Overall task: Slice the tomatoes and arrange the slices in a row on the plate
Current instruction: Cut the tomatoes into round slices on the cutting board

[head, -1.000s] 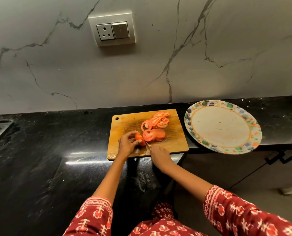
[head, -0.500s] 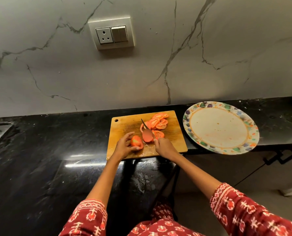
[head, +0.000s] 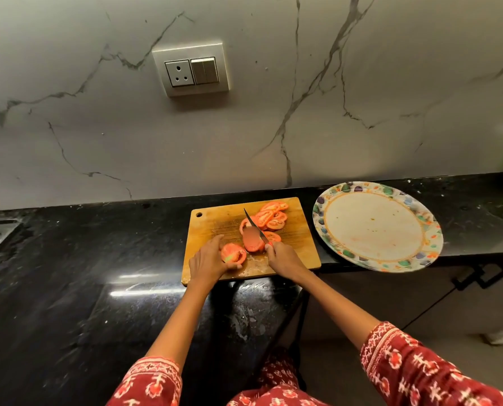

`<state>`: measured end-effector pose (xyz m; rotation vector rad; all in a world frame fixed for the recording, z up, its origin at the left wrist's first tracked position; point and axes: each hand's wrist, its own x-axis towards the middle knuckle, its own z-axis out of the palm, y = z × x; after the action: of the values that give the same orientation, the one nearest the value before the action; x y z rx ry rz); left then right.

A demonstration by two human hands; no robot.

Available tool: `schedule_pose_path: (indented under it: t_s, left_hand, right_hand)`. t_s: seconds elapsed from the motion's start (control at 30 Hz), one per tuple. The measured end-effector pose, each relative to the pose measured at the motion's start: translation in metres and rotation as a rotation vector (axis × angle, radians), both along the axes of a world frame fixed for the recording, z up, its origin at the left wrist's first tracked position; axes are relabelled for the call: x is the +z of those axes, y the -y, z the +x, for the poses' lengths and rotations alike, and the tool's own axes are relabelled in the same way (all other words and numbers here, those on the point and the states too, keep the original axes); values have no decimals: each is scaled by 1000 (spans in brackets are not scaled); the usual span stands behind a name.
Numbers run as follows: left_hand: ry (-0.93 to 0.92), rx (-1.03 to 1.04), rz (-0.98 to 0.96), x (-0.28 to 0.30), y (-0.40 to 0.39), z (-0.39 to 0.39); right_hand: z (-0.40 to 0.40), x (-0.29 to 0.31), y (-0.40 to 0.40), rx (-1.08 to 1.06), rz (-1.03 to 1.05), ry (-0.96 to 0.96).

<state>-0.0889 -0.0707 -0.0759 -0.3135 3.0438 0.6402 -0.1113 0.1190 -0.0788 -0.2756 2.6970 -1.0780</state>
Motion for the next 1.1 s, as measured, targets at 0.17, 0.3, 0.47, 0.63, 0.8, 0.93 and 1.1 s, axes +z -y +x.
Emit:
schedule_pose_path:
  t_s: [0.17,0.3,0.47,0.63,0.8,0.93,1.1]
  left_hand:
    - [60,-108,-13,0,3,-2]
    - [183,-118,-60,5,-2,-19]
    - [293,-203,-217,9,-10,-37]
    - [334,-194,-221,9,-18,-47]
    - [26,-122,175,5,-17,-44]
    - [-104,-89,586,-3,-9,-35]
    - [-118,-126,691,-8,1,-29]
  right_hand:
    - [-2,-5,1,6,-9,1]
    - [-8,1,5,54,-59,-10]
    - [-20,9,5,84,-69,-37]
    - [-27,11,12,29,-113,1]
    - [-26,8,14,10,-144,-28]
    - [-28,14,0,-4,-156,-62]
    - [-18,7,-4,50,-114,-76]
